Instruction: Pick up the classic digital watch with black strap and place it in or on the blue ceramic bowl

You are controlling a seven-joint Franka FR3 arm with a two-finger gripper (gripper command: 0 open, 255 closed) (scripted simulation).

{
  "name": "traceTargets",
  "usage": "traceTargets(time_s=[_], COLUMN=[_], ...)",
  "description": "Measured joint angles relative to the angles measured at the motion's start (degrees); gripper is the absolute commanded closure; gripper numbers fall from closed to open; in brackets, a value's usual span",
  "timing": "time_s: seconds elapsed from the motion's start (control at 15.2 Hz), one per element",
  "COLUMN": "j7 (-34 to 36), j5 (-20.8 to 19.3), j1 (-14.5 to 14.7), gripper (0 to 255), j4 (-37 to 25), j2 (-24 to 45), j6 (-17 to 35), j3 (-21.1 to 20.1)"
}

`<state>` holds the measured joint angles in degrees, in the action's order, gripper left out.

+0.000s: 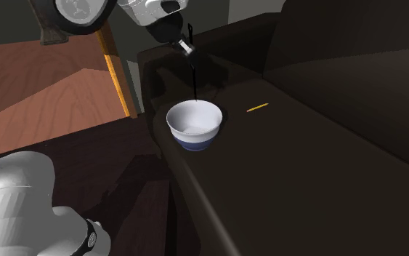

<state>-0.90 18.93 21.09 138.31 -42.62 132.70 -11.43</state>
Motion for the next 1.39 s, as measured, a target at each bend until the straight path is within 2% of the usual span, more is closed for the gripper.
traceTargets(time_s=[0.33, 0.73, 0.79, 1.19, 1.39], j7=[-0.84, -0.93, -0.93, -0.93, -0.75], j5=[0.9, 1.07, 1.07, 1.07, 0.42], j1=[0.58, 0.69, 0.69, 0.69, 0.51], gripper=[255, 255, 0, 0, 0], j4=[4.07, 4.81, 4.81, 4.81, 3.58], j2=[-0.31, -0.38, -0.38, -0.38, -3.22], j6=[3.7, 4.4, 4.4, 4.4, 0.3], j3=[-0.24, -0.35, -0.35, -0.35, 0.72])
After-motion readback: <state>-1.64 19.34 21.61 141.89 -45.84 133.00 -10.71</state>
